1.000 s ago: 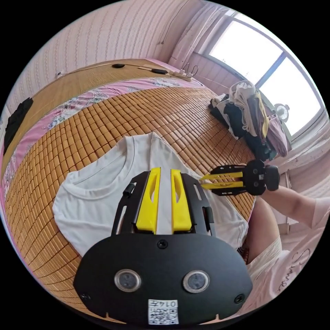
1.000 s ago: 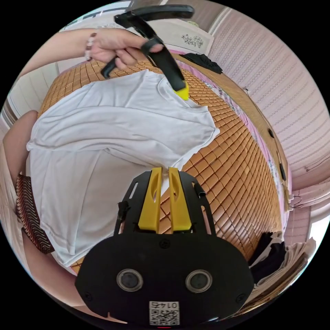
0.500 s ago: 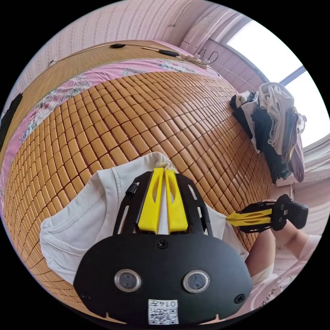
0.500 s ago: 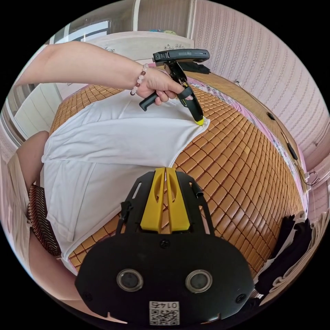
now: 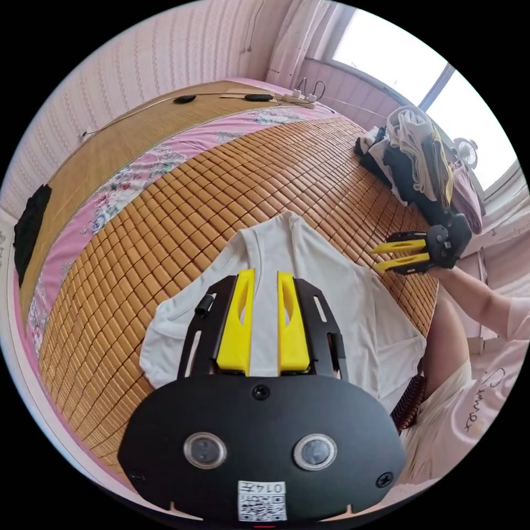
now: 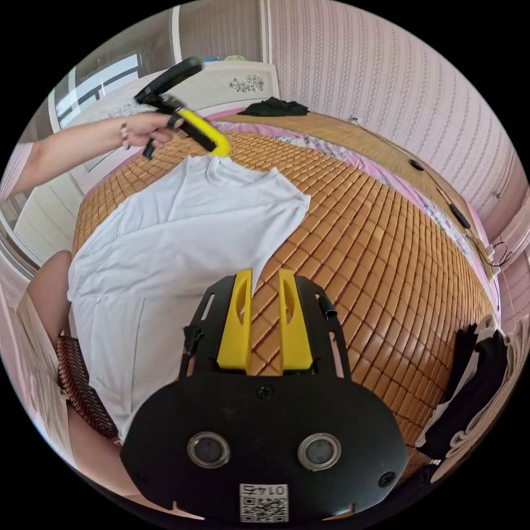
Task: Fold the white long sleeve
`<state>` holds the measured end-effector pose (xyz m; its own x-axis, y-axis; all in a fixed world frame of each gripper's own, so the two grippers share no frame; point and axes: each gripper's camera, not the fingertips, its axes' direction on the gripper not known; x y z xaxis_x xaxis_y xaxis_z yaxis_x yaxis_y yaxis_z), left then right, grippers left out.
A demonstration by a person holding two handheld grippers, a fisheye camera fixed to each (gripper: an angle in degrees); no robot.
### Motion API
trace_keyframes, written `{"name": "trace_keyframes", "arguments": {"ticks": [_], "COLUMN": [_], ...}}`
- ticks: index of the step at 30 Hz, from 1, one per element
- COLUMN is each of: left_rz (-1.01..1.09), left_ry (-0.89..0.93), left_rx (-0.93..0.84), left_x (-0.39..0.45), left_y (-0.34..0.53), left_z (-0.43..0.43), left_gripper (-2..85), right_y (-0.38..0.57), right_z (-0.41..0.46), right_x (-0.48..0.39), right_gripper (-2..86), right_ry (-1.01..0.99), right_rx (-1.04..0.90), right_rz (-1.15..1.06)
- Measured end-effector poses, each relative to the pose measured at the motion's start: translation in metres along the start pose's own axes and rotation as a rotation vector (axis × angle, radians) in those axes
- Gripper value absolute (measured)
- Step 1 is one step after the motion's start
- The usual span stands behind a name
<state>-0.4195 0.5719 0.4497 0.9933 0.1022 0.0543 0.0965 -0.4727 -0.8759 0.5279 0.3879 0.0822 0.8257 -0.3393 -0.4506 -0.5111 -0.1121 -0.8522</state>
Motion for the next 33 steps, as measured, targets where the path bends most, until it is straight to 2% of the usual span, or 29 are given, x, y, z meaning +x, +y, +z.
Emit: {"name": "trace_keyframes", "arguments": {"ticks": [4, 6, 9, 12, 17, 19, 21, 23, 24, 29, 33], "left_rz": [-0.122, -0.255, -0.462, -0.572, -0.615, -0.611, -0.616, -0.606, -0.619, -0.593, -0.632], "left_ry": [-0.078, -0.112, -0.052, -0.005, 0.028, 0.044, -0.036, 0.003, 0.049, -0.027, 0.058], "left_rx": [0.030, 0.025, 0.098, 0.200, 0.245, 0.205, 0.168, 0.165, 0.196, 0.266, 0.417], "left_x": [-0.033, -0.063, -0.102, -0.125, -0.138, -0.140, -0.138, -0.141, -0.143, -0.128, -0.109], "left_y": [0.081, 0.134, 0.190, 0.221, 0.228, 0.224, 0.223, 0.227, 0.231, 0.235, 0.254], "left_z": [-0.029, -0.038, -0.048, -0.052, -0.040, -0.030, -0.031, -0.036, -0.042, -0.076, -0.111], "left_gripper": [7.1, 7.2, 8.2, 10.5, 10.4, 6.8, 3.5, 0.6, -0.1, -0.7, -0.8], "right_y": [-0.045, -0.061, -0.079, -0.087, -0.094, -0.096, -0.097, -0.098, -0.099, -0.099, -0.077], "right_z": [0.019, 0.033, 0.057, 0.067, 0.069, 0.068, 0.063, 0.057, 0.054, 0.023, -0.031], "right_x": [0.030, 0.046, 0.072, 0.090, 0.100, 0.106, 0.110, 0.115, 0.118, 0.121, 0.108], "right_gripper": [11.6, 12.0, 11.1, 6.4, 1.6, 0.5, 0.2, 0.0, 0.0, 0.2, 0.3], "right_ry": [-0.023, -0.041, -0.041, -0.107, -0.092, -0.109, -0.113, -0.105, -0.102, -0.113, -0.129], "right_rx": [0.029, 0.008, -0.052, -0.090, -0.122, -0.131, -0.109, -0.096, -0.091, 0.002, 0.147], "right_rz": [0.079, 0.134, 0.235, 0.311, 0.279, 0.282, 0.282, 0.291, 0.302, 0.317, 0.288]}}
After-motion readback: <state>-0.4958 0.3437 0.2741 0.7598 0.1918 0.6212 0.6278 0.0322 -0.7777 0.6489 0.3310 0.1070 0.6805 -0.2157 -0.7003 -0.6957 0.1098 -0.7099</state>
